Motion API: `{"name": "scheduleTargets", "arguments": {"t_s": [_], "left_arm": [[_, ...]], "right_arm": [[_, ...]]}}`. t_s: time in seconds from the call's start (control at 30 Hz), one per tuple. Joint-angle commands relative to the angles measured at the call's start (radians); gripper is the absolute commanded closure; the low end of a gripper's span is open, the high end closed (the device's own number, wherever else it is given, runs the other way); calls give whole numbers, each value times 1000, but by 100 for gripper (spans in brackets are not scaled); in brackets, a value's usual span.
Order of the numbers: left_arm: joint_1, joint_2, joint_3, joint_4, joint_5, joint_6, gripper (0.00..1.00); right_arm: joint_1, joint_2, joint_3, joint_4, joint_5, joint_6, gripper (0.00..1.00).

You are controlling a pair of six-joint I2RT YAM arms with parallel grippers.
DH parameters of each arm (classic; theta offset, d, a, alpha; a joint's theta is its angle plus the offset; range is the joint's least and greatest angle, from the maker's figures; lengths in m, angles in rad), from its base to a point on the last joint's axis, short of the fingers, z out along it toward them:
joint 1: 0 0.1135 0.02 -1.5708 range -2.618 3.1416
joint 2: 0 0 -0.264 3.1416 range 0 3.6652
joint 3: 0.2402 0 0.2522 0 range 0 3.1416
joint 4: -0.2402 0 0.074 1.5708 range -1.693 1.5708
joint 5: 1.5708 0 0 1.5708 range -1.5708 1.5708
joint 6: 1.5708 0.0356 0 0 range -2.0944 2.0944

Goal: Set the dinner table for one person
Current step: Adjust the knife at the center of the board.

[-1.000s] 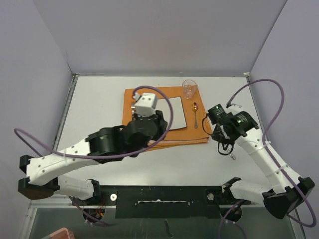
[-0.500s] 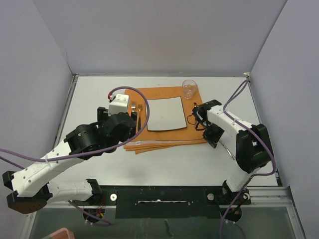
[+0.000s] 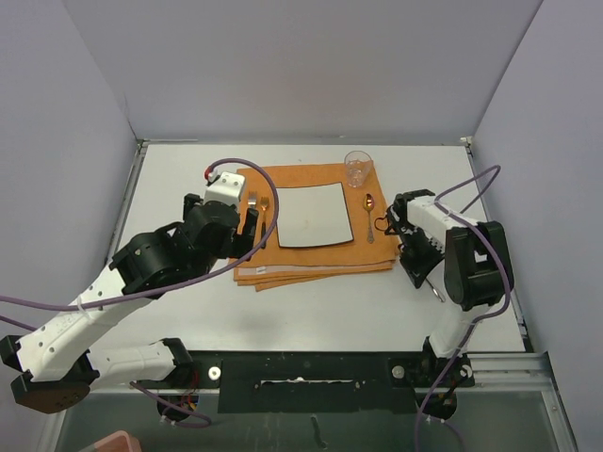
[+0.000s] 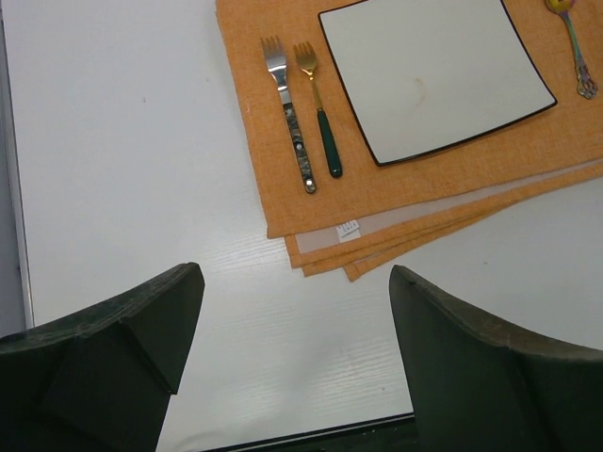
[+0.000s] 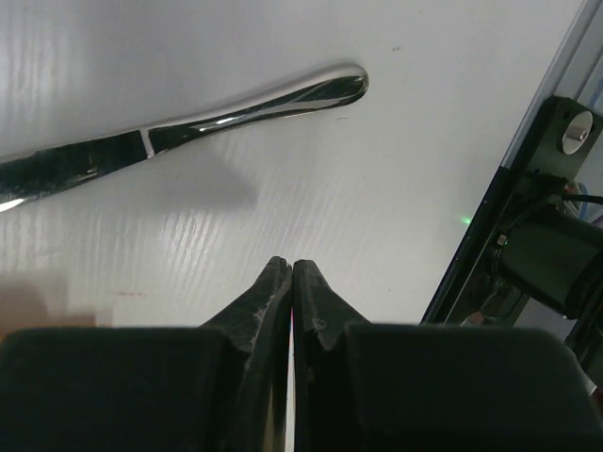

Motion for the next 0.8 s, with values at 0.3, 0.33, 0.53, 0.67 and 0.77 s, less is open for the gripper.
{"name": "scheduleTargets", "arguments": {"t_s": [0.3,0.33,0.53,0.67,0.77], "left_arm": [[10,-48,84,0,21,8,19],[10,-50,88,-2,19,8,19],[10,-78,81,25,22,22,19],[12,-96,51,90,23,49,18],[14,-97,34,137,25,70,17]], "right_arm": [[-79,-199,-3,458,68,-668,40],[-82,-199,15,504,51,-824,39],[-67,-349,-74,759,-96,-1571,40],[-100,-433,-137,746,-205,-1760,38],[-103,-446,-178,686,-153,-1769,39]]}}
